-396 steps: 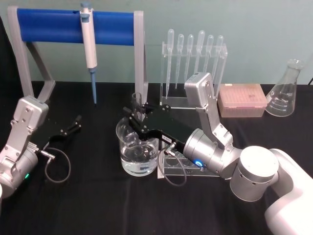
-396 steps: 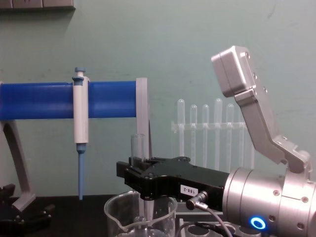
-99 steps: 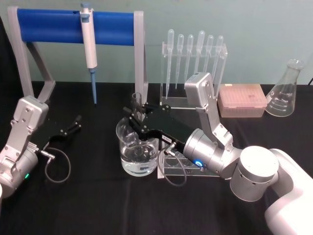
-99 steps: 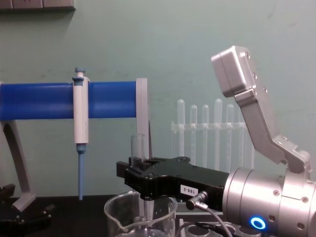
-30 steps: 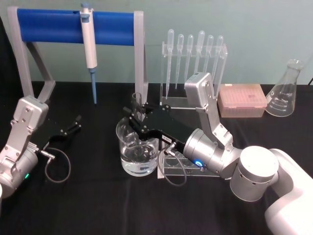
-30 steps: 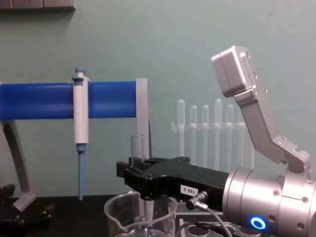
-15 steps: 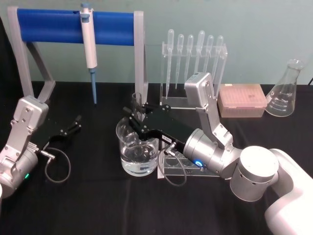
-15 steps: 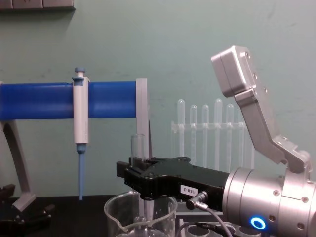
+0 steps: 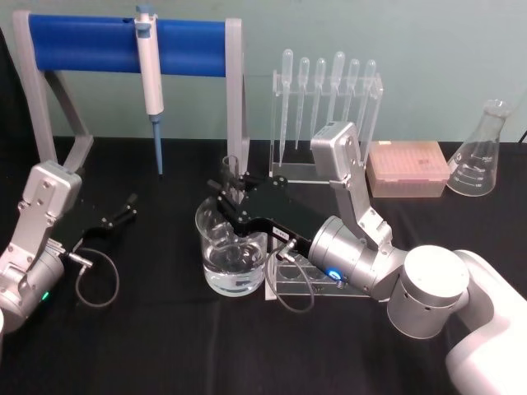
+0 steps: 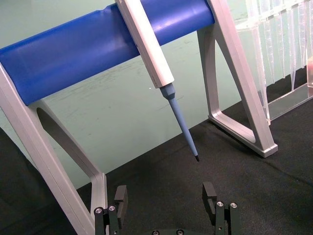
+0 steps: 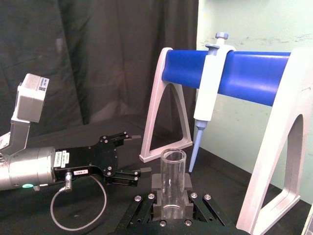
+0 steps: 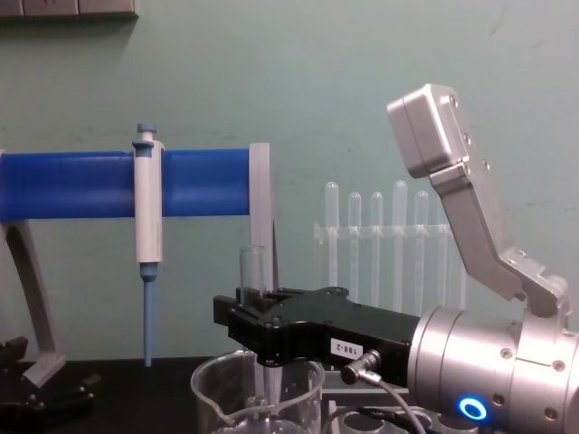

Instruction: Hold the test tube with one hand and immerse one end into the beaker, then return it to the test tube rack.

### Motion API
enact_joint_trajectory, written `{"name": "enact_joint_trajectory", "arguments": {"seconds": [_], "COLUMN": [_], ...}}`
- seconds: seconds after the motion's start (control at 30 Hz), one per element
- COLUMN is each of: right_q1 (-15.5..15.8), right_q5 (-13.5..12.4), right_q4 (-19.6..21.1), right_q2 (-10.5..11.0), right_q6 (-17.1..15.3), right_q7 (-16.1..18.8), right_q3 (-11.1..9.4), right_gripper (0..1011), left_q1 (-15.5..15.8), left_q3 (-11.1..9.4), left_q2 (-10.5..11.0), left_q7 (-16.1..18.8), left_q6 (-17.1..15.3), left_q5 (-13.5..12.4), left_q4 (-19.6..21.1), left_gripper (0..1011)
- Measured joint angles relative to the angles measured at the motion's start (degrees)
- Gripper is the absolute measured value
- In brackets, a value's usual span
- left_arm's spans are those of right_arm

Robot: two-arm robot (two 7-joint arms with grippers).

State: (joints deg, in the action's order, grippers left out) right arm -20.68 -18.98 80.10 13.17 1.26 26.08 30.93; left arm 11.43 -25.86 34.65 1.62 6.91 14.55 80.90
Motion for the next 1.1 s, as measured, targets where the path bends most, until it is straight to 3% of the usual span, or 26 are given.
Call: {"name": "enact_joint_trajectory", "arguments": {"seconds": [0.73, 0.9, 1.1], "right_q1": [0.04, 0.24, 0.15], "right_q5": [-0.01, -0.2, -0.23], "right_q4": [0.11, 1.31, 5.53], "right_q2": [0.01, 0.27, 1.32], "right_q6": [-0.05, -0.74, -2.51], "right_q7": [0.0, 0.04, 0.13], "right_q3": [-0.05, -0.23, -0.33], "right_gripper": [226, 226, 226], "left_q1": [0.0, 0.0, 0.0], "left_q3": [0.0, 0.0, 0.0], "left_q2": [0.0, 0.0, 0.0], "left_q7": [0.0, 0.0, 0.0], "left_q6": [0.0, 0.0, 0.0], "left_q5": [0.0, 0.0, 0.0], "left_q4": [0.0, 0.0, 0.0], "left_gripper": [1000, 1000, 1000]}}
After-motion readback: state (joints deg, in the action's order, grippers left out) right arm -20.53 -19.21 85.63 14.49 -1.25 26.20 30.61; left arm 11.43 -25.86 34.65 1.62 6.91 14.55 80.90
